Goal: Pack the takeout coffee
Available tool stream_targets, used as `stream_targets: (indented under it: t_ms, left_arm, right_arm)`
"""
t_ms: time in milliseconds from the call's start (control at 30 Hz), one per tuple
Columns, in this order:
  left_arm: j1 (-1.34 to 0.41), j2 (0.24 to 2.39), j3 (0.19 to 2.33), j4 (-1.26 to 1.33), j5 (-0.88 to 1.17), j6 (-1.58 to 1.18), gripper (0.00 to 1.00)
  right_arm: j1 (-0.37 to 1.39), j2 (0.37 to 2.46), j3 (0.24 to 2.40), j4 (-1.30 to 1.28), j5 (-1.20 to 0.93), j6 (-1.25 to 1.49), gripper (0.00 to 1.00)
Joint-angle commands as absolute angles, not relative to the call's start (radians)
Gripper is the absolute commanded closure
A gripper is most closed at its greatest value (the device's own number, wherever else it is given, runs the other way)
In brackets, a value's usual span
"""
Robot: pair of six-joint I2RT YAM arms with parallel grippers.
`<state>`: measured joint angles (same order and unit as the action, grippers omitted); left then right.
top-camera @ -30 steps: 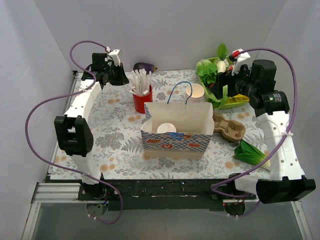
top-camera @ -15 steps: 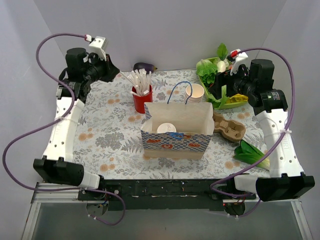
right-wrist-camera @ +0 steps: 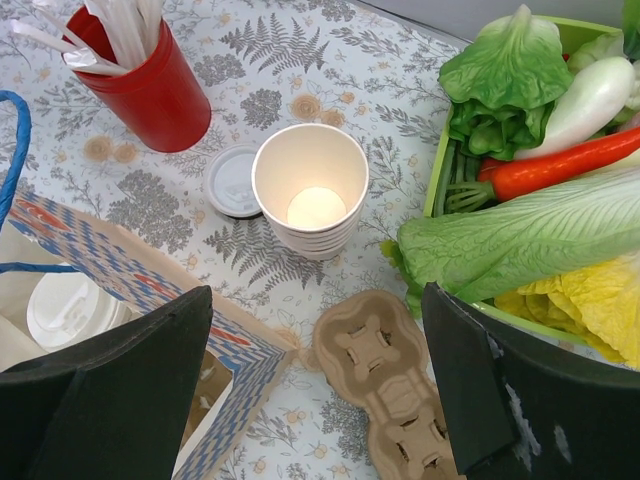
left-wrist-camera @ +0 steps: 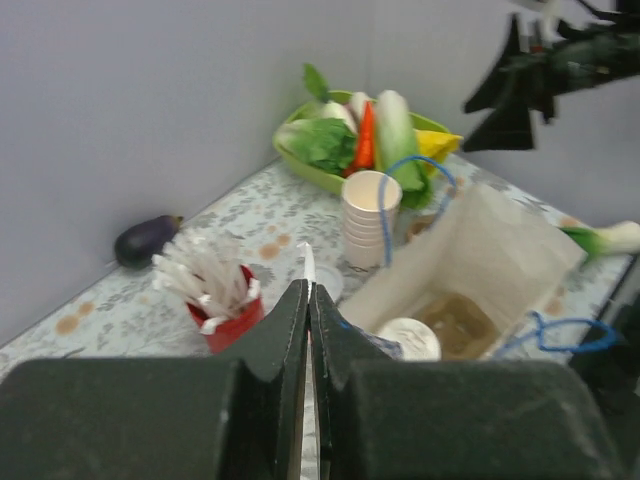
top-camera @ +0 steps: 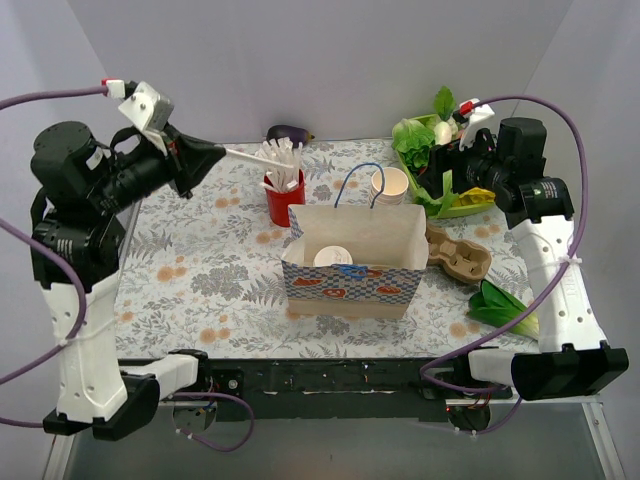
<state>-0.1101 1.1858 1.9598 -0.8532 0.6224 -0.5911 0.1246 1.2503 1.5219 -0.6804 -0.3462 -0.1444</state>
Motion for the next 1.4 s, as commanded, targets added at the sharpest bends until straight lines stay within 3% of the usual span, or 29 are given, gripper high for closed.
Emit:
stream_targets:
  t_ms: [0,467,767,800,833,867,1033,1133,1167,1367]
  left_arm:
    - [-0.107,1.129,1.91,-0.969,0.859,-0.607,1.0]
    - [-0.138,1.192,1.665,-0.796,1.04,-0.721,1.0]
    - [-0.446,1.426,1.756,-0.799,0.911,-0.661,1.0]
    - [-0.516,1.46,1.785,-0.814,0.885,-0.625,0.94]
    - [-0.547,1.491,1.843,-0.831,0.868,-0.6,0.55]
    - [-0.57,1.556,1.886,-0.85,0.848,-0.586,0.42]
    - [-0.6,1.674,2.12,-0.87,0.804,-0.617,0.25]
    - [-0.594,1.643,2.12,-0.848,0.625,-0.592,0.15]
    - [-0.58,1.628,2.09,-0.826,0.565,-0.595,0.05]
    - [-0.4,1.477,1.941,-0.764,0.296,-0.642,0.02]
  right_arm:
    - [0.121,1.261,1.531,-0.67,-0.345,-0.163,0.08]
    - [0.121,1.224,1.488,-0.644,-0.359,-0.146,0.08]
    - [0.121,1.181,1.471,-0.612,-0.327,-0.141,0.08]
    - [0.121,1.177,1.468,-0.611,-0.322,-0.141,0.07]
    - [0.123,1.172,1.463,-0.607,-0.316,-0.14,0.07]
    - [0.121,1.164,1.463,-0.607,-0.311,-0.14,0.07]
    - [0.123,1.129,1.454,-0.624,-0.287,-0.163,0.07]
    - [0.123,1.109,1.424,-0.64,-0.293,-0.181,0.06]
    - [0.121,1.106,1.414,-0.646,-0.293,-0.186,0.06]
    - [0.123,1.14,1.463,-0.709,-0.19,-0.103,0.02]
